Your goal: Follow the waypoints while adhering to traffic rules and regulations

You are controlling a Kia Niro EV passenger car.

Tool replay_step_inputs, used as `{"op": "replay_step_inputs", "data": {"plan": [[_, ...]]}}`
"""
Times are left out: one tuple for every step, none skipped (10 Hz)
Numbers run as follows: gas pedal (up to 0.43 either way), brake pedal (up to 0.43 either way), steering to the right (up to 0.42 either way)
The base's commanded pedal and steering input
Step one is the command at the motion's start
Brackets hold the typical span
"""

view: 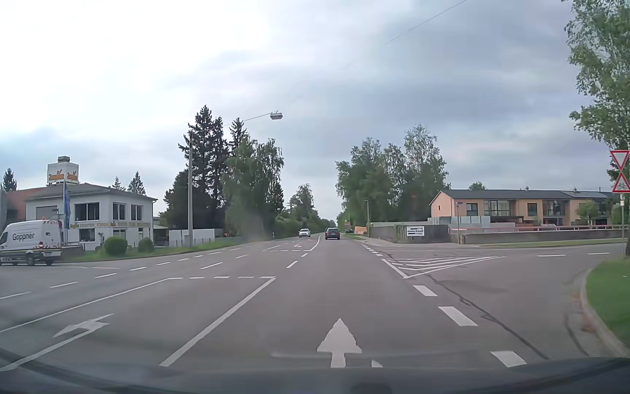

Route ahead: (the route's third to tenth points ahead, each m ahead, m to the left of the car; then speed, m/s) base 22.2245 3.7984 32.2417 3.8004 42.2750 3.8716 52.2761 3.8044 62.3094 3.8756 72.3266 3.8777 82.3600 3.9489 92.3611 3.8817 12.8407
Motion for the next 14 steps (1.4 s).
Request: {"op": "replay_step_inputs", "data": {"plan": [[0.157,0.0,-0.002],[0.157,0.0,-0.002],[0.157,0.0,-0.002],[0.157,0.0,-0.002],[0.157,0.0,-0.002],[0.15,0.0,-0.002],[0.15,0.0,-0.002],[0.15,0.0,-0.002],[0.138,0.0,-0.002],[0.138,0.0,-0.002],[0.138,0.0,-0.002],[0.138,0.0,-0.002],[0.138,0.0,-0.002],[0.138,0.0,-0.002]]}}
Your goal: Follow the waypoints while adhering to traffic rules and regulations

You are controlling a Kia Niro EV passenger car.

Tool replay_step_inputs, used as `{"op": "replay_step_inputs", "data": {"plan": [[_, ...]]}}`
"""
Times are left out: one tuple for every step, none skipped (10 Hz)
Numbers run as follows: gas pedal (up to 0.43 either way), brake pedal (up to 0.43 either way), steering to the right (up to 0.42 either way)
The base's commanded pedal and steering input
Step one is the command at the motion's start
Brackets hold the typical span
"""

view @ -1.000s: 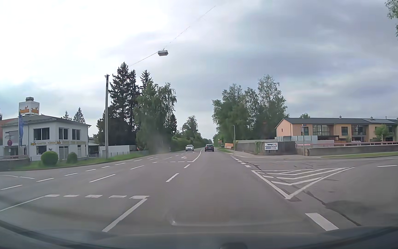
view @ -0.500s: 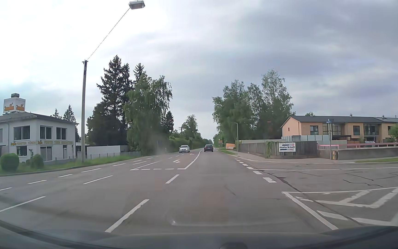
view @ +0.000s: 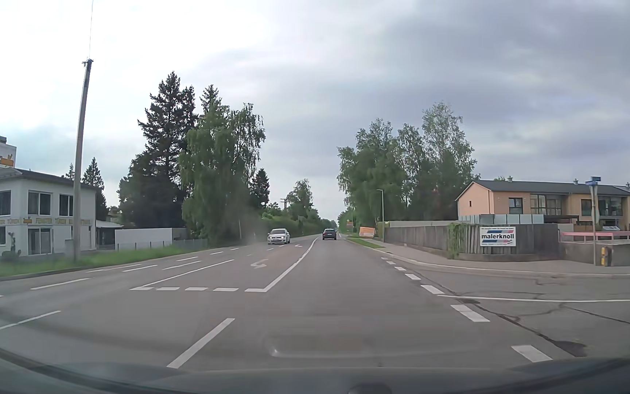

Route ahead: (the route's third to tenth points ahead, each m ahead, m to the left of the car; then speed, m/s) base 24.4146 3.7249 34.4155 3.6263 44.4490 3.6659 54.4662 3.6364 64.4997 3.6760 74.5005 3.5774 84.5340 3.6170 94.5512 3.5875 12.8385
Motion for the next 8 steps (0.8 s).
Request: {"op": "replay_step_inputs", "data": {"plan": [[0.138,0.0,-0.002],[0.138,0.0,-0.002],[0.138,0.0,-0.003],[0.15,0.0,-0.003],[0.157,0.0,-0.003],[0.157,0.0,-0.003],[0.157,0.0,-0.003],[0.169,0.0,-0.003]]}}
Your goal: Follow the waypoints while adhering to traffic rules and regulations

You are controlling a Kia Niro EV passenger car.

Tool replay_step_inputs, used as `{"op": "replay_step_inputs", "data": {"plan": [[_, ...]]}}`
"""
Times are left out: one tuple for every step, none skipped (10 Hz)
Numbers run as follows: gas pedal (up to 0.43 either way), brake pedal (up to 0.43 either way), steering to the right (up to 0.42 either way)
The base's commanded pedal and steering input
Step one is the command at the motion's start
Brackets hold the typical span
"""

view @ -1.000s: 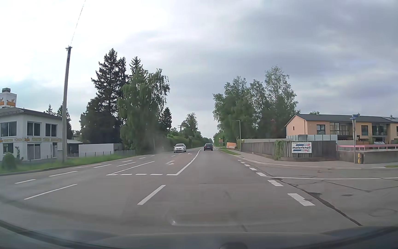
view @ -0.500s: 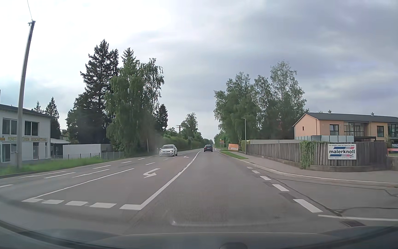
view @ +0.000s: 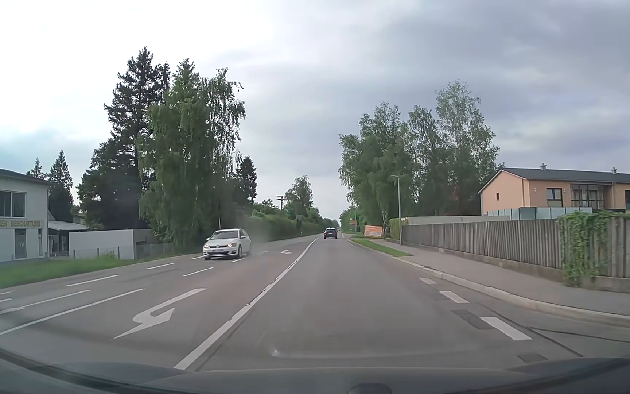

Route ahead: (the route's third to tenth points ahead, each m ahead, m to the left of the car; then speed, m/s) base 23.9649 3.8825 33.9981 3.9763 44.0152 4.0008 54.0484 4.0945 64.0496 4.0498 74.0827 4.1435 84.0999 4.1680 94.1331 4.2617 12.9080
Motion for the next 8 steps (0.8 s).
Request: {"op": "replay_step_inputs", "data": {"plan": [[0.169,0.0,-0.003],[0.169,0.0,-0.003],[0.169,0.0,-0.003],[0.169,0.0,-0.003],[0.169,0.0,-0.003],[0.177,0.0,-0.003],[0.189,0.0,-0.003],[0.189,0.0,-0.003]]}}
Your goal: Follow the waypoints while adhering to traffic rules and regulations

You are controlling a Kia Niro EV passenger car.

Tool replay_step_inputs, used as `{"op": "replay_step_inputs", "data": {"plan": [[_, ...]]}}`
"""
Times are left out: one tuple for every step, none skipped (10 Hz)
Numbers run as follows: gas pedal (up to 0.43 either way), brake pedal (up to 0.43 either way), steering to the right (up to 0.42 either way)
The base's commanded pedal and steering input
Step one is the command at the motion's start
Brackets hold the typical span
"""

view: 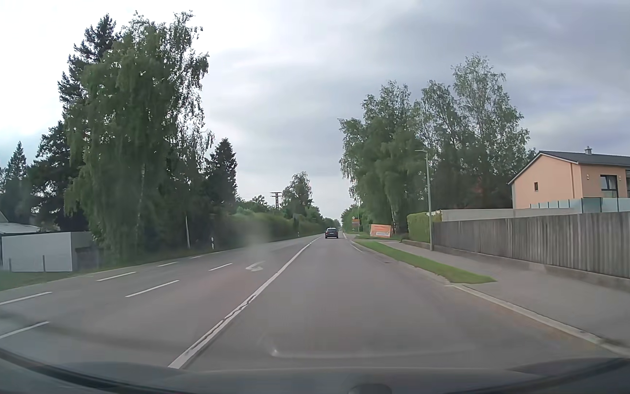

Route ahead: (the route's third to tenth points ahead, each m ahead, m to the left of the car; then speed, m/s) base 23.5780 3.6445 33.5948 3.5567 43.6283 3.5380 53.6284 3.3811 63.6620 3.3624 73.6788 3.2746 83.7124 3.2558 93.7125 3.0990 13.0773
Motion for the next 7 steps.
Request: {"op": "replay_step_inputs", "data": {"plan": [[0.189,0.0,-0.003],[0.189,0.0,-0.003],[0.189,0.0,-0.003],[0.177,0.0,-0.003],[0.169,0.0,-0.003],[0.169,0.0,-0.003],[0.157,0.0,-0.003]]}}
